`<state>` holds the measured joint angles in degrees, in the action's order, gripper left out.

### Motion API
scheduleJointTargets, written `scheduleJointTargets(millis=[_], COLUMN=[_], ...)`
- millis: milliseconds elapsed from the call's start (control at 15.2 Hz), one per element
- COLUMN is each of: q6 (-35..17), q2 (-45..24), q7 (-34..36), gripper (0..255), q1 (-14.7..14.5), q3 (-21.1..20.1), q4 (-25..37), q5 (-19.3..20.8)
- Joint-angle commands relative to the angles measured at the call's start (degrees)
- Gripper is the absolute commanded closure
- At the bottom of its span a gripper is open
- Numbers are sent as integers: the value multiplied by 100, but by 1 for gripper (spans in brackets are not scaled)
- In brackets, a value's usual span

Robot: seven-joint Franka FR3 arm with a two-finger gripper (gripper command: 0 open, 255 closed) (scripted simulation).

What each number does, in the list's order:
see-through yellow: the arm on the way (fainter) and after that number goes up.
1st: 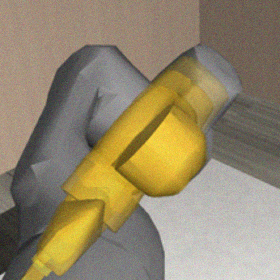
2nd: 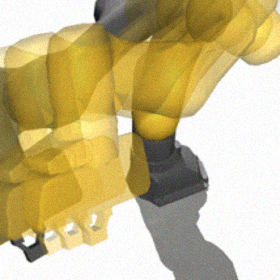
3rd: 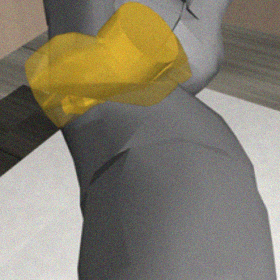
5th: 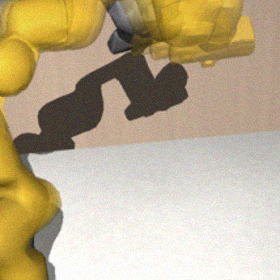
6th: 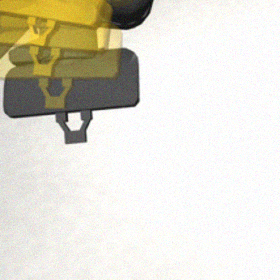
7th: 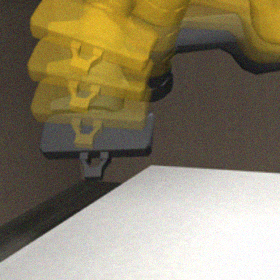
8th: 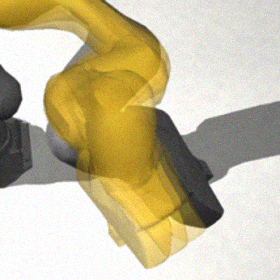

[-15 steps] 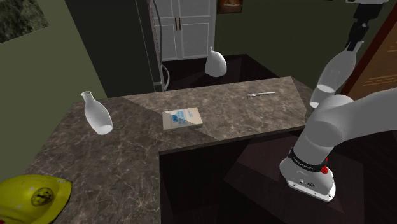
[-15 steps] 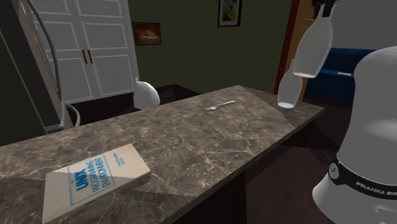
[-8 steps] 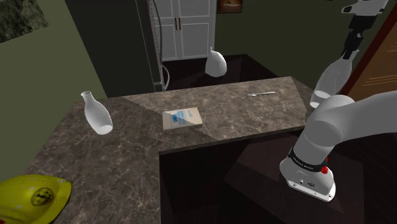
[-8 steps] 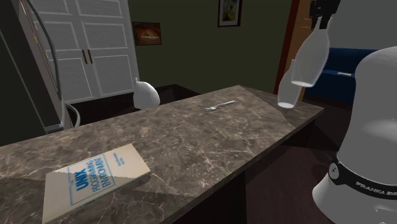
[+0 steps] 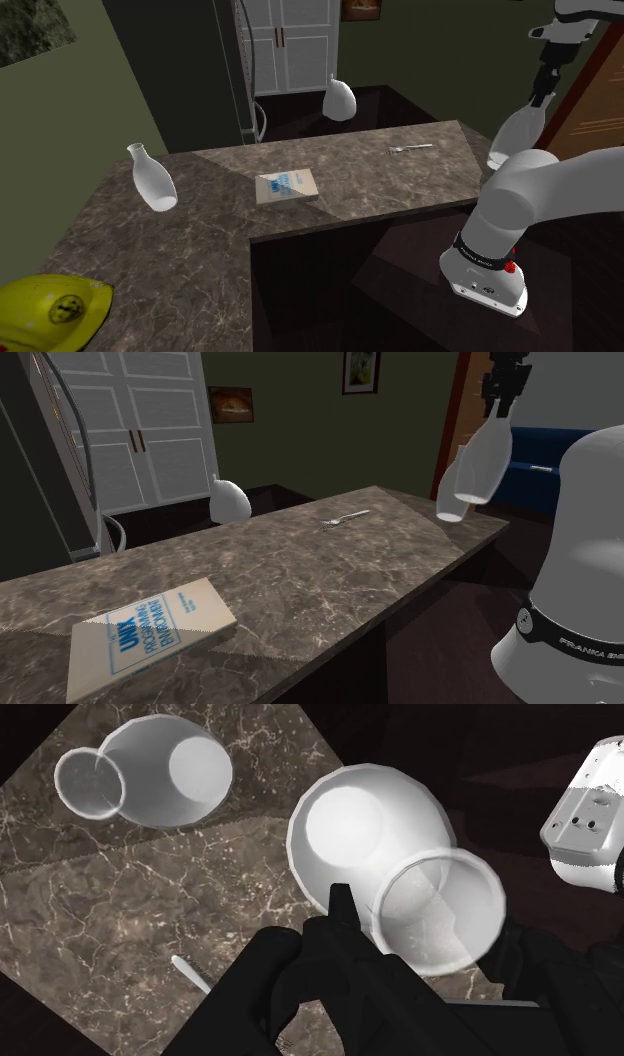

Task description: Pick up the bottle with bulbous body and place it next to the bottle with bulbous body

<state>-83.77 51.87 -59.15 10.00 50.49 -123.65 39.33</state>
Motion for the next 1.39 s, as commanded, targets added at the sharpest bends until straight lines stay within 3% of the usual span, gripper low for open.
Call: scheduleJointTargets(millis=[0, 1320], q6=[-119, -1329], q2=[36, 241], q7=[29, 300], gripper=[255, 255], q1=[15, 126], q3=[67, 953], q4=[-140, -1396], q5=[58, 784])
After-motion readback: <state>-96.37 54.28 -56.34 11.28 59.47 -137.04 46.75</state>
